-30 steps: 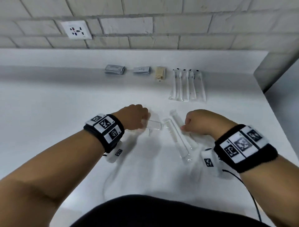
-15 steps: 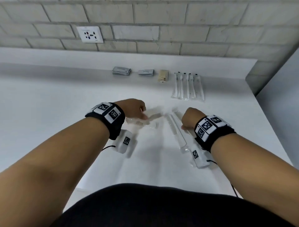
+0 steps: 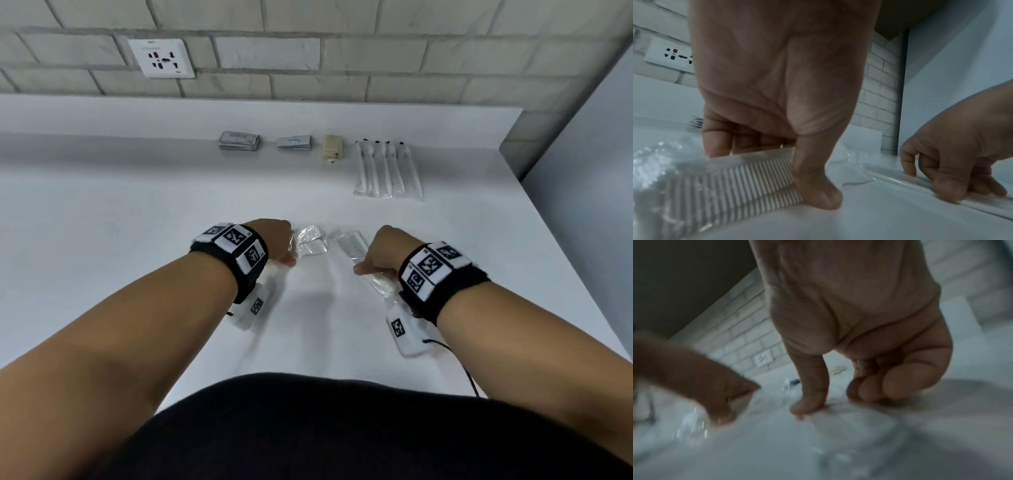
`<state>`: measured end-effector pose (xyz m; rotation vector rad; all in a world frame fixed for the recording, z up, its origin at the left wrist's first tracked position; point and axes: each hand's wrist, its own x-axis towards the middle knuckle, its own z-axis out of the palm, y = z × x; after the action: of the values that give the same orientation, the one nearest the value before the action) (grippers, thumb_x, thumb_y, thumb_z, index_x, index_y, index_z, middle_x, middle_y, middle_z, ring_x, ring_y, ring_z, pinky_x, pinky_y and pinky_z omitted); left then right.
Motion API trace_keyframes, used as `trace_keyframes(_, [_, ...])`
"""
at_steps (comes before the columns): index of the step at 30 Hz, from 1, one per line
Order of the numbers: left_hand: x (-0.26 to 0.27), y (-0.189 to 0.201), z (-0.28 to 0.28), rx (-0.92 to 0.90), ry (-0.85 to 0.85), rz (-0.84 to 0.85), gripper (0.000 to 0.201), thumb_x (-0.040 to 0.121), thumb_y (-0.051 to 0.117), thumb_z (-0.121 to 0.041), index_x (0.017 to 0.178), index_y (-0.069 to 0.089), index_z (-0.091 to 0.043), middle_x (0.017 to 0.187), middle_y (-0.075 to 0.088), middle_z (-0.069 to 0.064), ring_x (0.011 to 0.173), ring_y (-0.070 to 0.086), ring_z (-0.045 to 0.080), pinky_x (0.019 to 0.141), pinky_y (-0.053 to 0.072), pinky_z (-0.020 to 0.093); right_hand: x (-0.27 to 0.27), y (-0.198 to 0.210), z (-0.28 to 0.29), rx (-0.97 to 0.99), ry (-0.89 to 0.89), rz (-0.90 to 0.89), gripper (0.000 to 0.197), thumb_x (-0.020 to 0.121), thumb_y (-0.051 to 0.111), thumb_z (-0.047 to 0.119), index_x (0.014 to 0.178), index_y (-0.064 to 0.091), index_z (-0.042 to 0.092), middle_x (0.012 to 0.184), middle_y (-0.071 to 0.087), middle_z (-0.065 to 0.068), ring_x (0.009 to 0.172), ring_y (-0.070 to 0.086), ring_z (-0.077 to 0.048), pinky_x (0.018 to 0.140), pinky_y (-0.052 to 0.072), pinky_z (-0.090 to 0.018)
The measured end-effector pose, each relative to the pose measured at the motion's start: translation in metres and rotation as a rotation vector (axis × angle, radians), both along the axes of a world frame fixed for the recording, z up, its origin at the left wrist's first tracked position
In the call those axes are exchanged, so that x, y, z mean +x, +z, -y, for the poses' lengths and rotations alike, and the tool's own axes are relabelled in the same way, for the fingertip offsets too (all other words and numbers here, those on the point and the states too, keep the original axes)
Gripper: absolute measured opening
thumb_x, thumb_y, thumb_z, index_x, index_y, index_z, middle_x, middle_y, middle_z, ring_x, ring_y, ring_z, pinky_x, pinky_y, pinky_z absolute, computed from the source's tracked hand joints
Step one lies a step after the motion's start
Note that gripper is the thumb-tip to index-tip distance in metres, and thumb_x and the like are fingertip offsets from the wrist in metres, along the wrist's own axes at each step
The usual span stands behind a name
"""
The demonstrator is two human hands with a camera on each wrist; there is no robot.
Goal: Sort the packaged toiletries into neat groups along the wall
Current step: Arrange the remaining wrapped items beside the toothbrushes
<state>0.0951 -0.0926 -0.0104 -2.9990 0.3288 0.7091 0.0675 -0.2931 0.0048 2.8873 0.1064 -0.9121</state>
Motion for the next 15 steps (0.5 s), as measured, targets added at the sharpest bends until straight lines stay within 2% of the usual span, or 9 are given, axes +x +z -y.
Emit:
trace_keyframes(1, [0.001,0.001,0.0,-0.001,-0.016,-0.01,0.047,0.082,0.067,-0.037,0.116,0.056,-0.006,0.112,0.066,0.008,0.098,0.062,0.024,0.083,0.049,0.032,-0.001,-0.002,-0.004,-0.009,0.015,0.006,0.049,0.093,0.051,0.05,0.084,0.061,0.003,0.109,0.064,-0.012,0.102,0.061,-0.025,0.084,0.044,-0.029])
trace_keyframes(2, [0.001,0.001,0.001,0.006,-0.039,-0.023,0.046,0.086,0.064,-0.036,0.117,0.057,-0.003,0.114,0.064,0.009,0.097,0.06,0.023,0.08,0.046,0.03,-0.001,-0.004,-0.007,-0.017,0.014,0.028,0.048,0.093,0.052,0.048,0.093,0.063,0.002,0.111,0.064,-0.012,0.107,0.061,-0.026,0.087,0.045,-0.03])
trace_keyframes(3, [0.001,0.002,0.003,0.012,-0.062,-0.034,0.045,0.089,0.061,-0.035,0.118,0.058,-0.002,0.115,0.064,0.01,0.096,0.058,0.022,0.078,0.043,0.029,0.001,-0.006,-0.01,0.001,-0.016,0.046,0.046,0.093,0.053,0.047,0.098,0.064,0.003,0.108,0.063,-0.012,0.107,0.061,-0.026,0.088,0.045,-0.03])
trace_keyframes(5, [0.004,-0.001,0.003,0.023,-0.098,-0.046,0.041,0.09,0.058,-0.034,0.115,0.06,-0.002,0.112,0.065,0.011,0.092,0.058,0.022,0.076,0.041,0.027,0.001,-0.005,-0.013,0.021,0.009,0.053,0.037,0.094,0.055,0.042,0.084,0.06,0.007,0.102,0.059,-0.009,0.099,0.058,-0.024,0.087,0.045,-0.03])
trace_keyframes(6, [0.005,-0.004,0.002,0.018,-0.098,-0.047,0.039,0.089,0.059,-0.034,0.112,0.061,-0.003,0.108,0.066,0.01,0.089,0.058,0.022,0.075,0.042,0.027,-0.001,-0.004,-0.016,0.031,0.038,0.05,0.034,0.095,0.055,0.038,0.081,0.057,0.007,0.105,0.06,-0.01,0.099,0.058,-0.024,0.087,0.045,-0.031])
trace_keyframes(8, [0.008,-0.009,0.0,0.002,-0.095,-0.043,0.036,0.086,0.06,-0.035,0.106,0.058,-0.005,0.102,0.066,0.009,0.084,0.057,0.022,0.072,0.043,0.027,-0.004,-0.01,-0.014,0.13,0.033,0.08,0.021,0.093,0.058,0.026,0.093,0.055,0.005,0.117,0.061,-0.011,0.104,0.059,-0.026,0.083,0.045,-0.032])
trace_keyframes(10, [0.008,-0.012,-0.003,-0.008,-0.088,-0.04,0.033,0.085,0.062,-0.038,0.102,0.053,-0.011,0.102,0.063,0.006,0.086,0.057,0.023,0.073,0.043,0.028,-0.007,-0.011,-0.005,0.308,-0.064,0.126,0.032,0.086,0.065,0.016,0.113,0.051,0.008,0.118,0.06,-0.009,0.098,0.056,-0.024,0.075,0.042,-0.03])
trace_keyframes(12, [0.006,-0.01,-0.003,-0.013,-0.102,-0.031,0.033,0.086,0.062,-0.038,0.104,0.053,-0.012,0.096,0.059,0.003,0.087,0.057,0.023,0.071,0.041,0.028,-0.005,0.003,0.015,0.462,-0.094,0.214,0.038,0.083,0.067,0.017,0.118,0.053,0.017,0.11,0.06,-0.002,0.094,0.054,-0.02,0.073,0.042,-0.028])
trace_keyframes(15, [0.001,-0.005,0.002,-0.037,-0.132,-0.024,0.027,0.087,0.057,-0.031,0.099,0.057,-0.007,0.087,0.063,0.005,0.076,0.06,0.023,0.062,0.042,0.026,-0.009,0.039,0.054,0.446,-0.053,0.266,0.018,0.085,0.067,0.017,0.096,0.056,0.026,0.084,0.054,0.011,0.085,0.052,-0.016,0.065,0.037,-0.026])
